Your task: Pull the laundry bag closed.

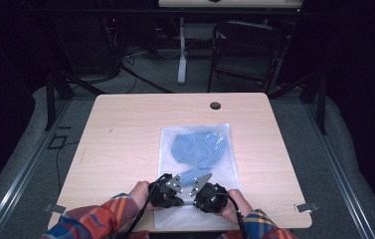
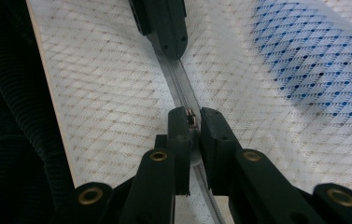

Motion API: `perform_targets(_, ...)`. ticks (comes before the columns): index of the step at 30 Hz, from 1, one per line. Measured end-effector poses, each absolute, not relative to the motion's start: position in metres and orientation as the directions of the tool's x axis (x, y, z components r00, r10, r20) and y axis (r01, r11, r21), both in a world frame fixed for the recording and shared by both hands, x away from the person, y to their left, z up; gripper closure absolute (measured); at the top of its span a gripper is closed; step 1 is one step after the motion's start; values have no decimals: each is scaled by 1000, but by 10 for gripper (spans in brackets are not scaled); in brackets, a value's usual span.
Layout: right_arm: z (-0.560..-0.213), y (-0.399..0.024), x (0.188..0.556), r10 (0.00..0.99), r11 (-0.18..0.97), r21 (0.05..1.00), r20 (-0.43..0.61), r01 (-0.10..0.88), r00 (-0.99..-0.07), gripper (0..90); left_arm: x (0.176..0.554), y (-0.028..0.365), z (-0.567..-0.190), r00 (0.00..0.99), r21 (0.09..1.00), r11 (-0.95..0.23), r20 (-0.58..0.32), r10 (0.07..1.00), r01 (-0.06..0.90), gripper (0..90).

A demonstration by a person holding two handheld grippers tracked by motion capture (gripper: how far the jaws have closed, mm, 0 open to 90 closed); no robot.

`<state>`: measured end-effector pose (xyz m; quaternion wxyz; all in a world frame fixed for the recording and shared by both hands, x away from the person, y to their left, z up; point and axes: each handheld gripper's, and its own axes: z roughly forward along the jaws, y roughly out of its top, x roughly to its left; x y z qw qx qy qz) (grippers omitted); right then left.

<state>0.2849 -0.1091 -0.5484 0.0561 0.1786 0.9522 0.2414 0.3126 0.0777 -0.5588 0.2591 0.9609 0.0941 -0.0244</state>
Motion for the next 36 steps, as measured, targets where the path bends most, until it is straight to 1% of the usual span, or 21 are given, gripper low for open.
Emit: perform_targets(36, -544, -135, 286, 394, 810, 473, -1, 346, -919, 830, 313, 78, -559, 980, 497, -844, -98, 174, 200, 900)
